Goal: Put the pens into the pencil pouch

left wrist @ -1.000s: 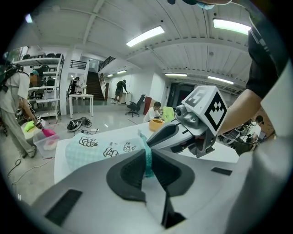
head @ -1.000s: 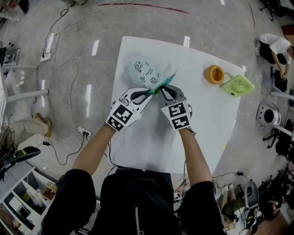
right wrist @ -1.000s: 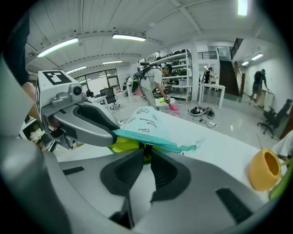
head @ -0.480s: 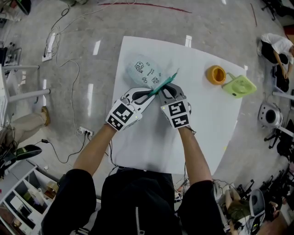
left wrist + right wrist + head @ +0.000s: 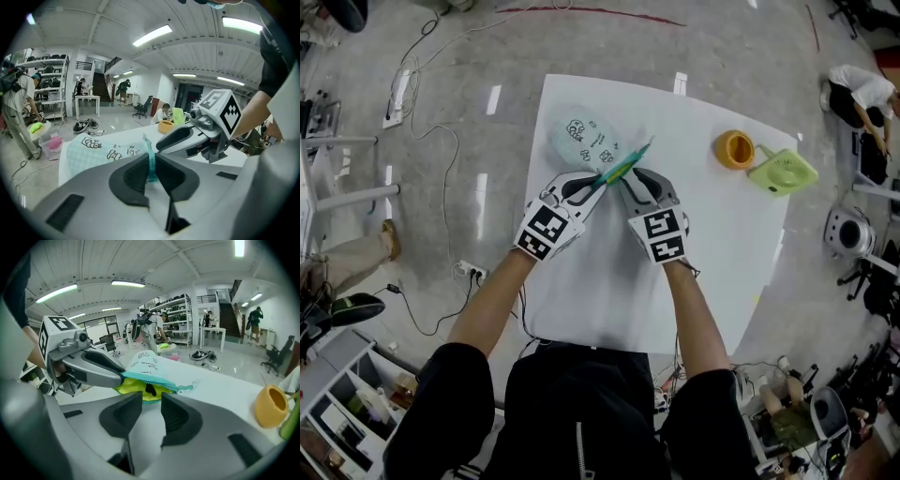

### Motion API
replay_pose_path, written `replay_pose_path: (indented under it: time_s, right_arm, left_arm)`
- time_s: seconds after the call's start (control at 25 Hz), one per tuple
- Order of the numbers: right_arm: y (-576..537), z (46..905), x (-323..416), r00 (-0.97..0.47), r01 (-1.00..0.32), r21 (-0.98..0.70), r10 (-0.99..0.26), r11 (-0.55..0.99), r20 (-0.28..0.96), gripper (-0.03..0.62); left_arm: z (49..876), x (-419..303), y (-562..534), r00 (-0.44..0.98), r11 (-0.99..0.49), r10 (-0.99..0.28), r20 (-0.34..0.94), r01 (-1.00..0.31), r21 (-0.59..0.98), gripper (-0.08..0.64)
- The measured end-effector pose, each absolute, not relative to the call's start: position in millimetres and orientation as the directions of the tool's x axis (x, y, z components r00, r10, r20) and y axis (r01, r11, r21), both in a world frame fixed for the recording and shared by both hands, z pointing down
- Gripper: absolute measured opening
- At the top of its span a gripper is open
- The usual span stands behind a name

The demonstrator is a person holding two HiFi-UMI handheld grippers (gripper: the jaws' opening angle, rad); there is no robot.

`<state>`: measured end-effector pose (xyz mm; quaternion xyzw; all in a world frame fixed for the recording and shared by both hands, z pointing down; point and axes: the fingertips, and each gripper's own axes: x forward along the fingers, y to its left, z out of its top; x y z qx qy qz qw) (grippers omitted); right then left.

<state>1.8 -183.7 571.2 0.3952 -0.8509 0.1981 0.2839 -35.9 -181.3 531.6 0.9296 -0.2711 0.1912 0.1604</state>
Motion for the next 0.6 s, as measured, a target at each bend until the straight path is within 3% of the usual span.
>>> replay_pose_path:
  time_s: [0.6]
  right_arm:
    - [-117.4, 565.5, 47.0, -0.503, -0.844, -0.214, -0.588, 0.492, 0.634, 0.123]
  left_arm:
    - [579.1, -41.2, -175.4, 0.644, -0.742, -0.479, 0.596, -0.661, 0.118, 0.057]
